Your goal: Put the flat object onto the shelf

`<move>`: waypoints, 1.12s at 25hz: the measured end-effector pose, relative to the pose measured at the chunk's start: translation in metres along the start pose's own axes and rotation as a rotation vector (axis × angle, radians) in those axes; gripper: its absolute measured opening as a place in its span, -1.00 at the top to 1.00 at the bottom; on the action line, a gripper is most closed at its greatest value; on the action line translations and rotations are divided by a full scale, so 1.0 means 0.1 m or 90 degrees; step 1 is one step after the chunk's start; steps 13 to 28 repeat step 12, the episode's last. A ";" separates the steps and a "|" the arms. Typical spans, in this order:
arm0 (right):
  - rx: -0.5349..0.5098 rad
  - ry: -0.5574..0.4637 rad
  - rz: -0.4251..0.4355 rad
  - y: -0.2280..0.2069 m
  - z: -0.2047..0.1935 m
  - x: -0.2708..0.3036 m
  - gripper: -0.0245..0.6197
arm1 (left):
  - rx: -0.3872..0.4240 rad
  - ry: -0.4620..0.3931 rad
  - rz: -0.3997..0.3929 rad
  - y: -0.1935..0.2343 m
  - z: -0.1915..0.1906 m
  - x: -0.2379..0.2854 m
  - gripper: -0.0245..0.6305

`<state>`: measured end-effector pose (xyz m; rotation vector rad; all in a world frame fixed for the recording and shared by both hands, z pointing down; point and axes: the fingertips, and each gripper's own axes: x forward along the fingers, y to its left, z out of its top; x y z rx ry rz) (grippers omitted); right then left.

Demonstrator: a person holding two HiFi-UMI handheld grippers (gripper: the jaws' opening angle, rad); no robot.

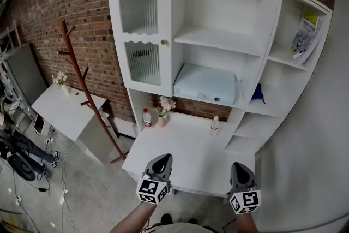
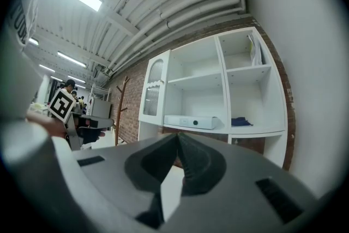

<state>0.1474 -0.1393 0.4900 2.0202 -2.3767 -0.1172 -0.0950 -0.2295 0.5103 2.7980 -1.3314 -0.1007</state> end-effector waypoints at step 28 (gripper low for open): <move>-0.003 -0.006 0.010 0.00 0.08 0.03 0.83 | 0.002 -0.006 0.003 0.03 0.05 0.03 0.85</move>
